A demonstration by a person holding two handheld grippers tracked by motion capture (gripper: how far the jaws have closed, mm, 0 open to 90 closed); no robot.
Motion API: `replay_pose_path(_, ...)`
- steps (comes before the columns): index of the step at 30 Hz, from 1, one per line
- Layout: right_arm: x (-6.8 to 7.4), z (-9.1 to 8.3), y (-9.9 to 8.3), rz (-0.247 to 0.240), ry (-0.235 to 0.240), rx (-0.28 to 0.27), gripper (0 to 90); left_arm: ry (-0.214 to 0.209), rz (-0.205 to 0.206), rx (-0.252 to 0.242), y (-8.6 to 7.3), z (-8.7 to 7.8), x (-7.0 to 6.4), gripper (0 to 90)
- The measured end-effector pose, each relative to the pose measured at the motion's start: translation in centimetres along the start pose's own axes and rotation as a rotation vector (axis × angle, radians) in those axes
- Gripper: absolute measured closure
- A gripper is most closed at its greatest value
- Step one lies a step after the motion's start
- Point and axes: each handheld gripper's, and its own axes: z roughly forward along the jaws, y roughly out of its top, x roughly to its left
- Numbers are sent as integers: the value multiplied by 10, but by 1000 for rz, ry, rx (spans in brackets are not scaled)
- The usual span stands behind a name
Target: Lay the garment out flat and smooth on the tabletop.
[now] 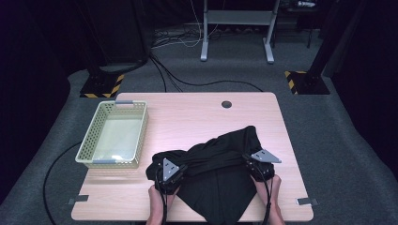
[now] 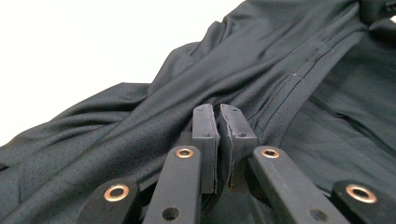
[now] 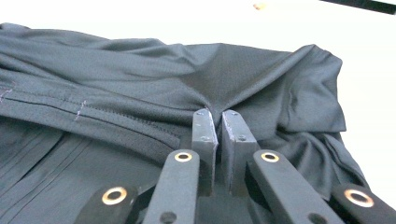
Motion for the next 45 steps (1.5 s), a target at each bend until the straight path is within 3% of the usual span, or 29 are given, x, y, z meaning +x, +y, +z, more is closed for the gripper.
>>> replay_pose_path(10, 16, -42, -19, 32, -28, -75, 848, -12, 11, -79, -9, -26, -19, 851)
replay_pose_path(15, 29, -67, -23, 32, -52, -131, 848, 4, 17, -149, -9, -47, -26, 853)
replay_pose_path(19, 38, -85, -11, -15, -86, -190, 848, 22, 18, -204, 3, -60, -25, 854)
replay_pose_path(21, 39, -90, 4, -36, -97, -219, 848, 40, 24, -228, 16, -60, -20, 855)
replay_pose_path(22, 38, -88, 22, -69, -111, -245, 848, 68, 27, -252, 32, -56, -10, 855)
replay_pose_path(23, 38, -88, 22, -69, -111, -245, 848, 68, 27, -252, 32, -56, -10, 856)
replay_pose_path(25, 29, -71, 54, -113, -126, -256, 848, 83, 16, -266, 52, -45, 5, 857)
replay_pose_path(26, 29, -71, 54, -113, -126, -256, 848, 100, 17, -263, 64, -36, 14, 857)
replay_pose_path(27, 23, -61, 67, -118, -123, -256, 848, 101, -3, -257, 75, -26, 25, 857)
replay_pose_path(28, 10, -31, 93, -129, -129, -222, 848, 144, -21, -231, 97, 3, 46, 857)
replay_pose_path(29, 3, -13, 105, -125, -123, -214, 846, 144, -21, -231, 97, 3, 46, 857)
replay_pose_path(30, -3, 8, 116, -135, -139, -183, 833, 157, -46, -214, 107, 19, 58, 852)
replay_pose_path(31, -10, 31, 125, -116, -145, -138, 798, 197, -56, -189, 115, 36, 68, 829)
replay_pose_path(32, -10, 31, 125, -116, -145, -138, 798, 212, -86, -149, 121, 53, 79, 829)
replay_pose_path(33, -17, 51, 130, -93, -136, -107, 772, 236, -110, -90, 124, 69, 87, 780)
replay_pose_path(34, -25, 84, 132, -50, -153, 3, 619, 263, -140, 2, 122, 87, 98, 633)
replay_pose_path(37, -27, 93, 120, -7, -131, 35, 558, 276, -136, 30, 114, 89, 98, 512)
replay_pose_path(39, -26, 88, 107, -2, -106, 51, 538, 251, -121, 35, 99, 77, 89, 473)
replay_pose_path(42, -25, 83, 91, 10, -82, 84, 505, 221, -118, 36, 88, 68, 81, 447)
replay_pose_path(44, -26, 75, 67, 25, -65, 117, 469, 200, -82, 58, 77, 62, 72, 410)
replay_pose_path(45, -26, 75, 67, 25, -65, 117, 469, 185, -68, 79, 71, 61, 67, 410)
